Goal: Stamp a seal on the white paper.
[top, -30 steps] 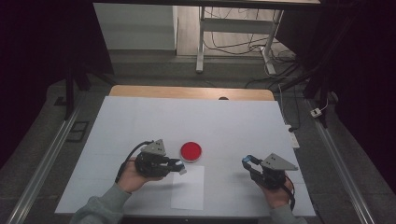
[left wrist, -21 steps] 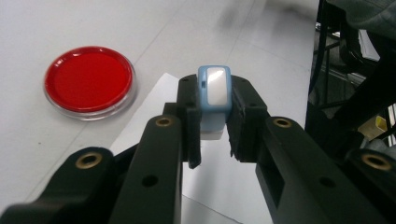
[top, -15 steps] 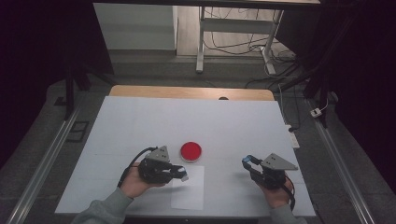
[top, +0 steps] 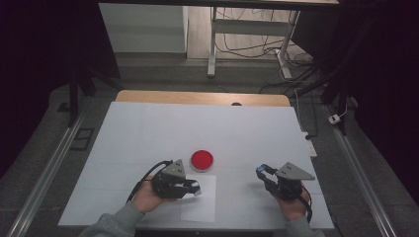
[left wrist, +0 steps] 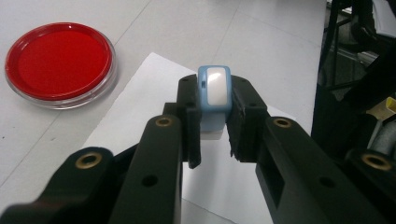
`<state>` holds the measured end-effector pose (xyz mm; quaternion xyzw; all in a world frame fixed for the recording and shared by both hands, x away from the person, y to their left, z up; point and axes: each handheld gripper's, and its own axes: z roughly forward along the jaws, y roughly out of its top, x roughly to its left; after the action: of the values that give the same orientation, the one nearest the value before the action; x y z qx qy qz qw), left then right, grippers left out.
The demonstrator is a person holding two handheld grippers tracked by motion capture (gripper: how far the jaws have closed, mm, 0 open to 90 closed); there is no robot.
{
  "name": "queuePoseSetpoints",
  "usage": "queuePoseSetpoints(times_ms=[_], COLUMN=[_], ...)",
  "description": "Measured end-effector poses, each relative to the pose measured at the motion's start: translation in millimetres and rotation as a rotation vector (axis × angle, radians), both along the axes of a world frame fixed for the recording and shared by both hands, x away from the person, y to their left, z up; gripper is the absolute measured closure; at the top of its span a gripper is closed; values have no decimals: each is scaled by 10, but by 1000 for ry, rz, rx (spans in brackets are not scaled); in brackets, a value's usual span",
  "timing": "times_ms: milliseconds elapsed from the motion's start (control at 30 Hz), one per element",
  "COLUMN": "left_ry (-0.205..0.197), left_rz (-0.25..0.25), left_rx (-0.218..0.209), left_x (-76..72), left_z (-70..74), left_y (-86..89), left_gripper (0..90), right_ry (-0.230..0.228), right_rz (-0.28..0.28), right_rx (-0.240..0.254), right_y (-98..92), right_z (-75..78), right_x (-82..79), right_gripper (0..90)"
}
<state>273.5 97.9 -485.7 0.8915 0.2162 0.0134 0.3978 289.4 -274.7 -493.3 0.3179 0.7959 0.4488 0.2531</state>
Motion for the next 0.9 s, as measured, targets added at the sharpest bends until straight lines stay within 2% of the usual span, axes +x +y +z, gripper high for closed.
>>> queuePoseSetpoints(times_ms=[167, 467, 900], left_ry=[4, -18, -24], left_rz=[3, 11, 9], left_rx=[11, 49, 65], left_x=[3, 1, 26], left_z=[-31, -84, -134], left_y=[-27, -95, -149], left_gripper=[759, 759, 759], right_ry=[2, 1, 2], right_rz=[0, -2, -1], right_rx=[-1, -1, -2], right_y=[3, 1, 3], right_z=[-3, -5, -9], right_x=[1, 4, 7], right_gripper=[651, 651, 651])
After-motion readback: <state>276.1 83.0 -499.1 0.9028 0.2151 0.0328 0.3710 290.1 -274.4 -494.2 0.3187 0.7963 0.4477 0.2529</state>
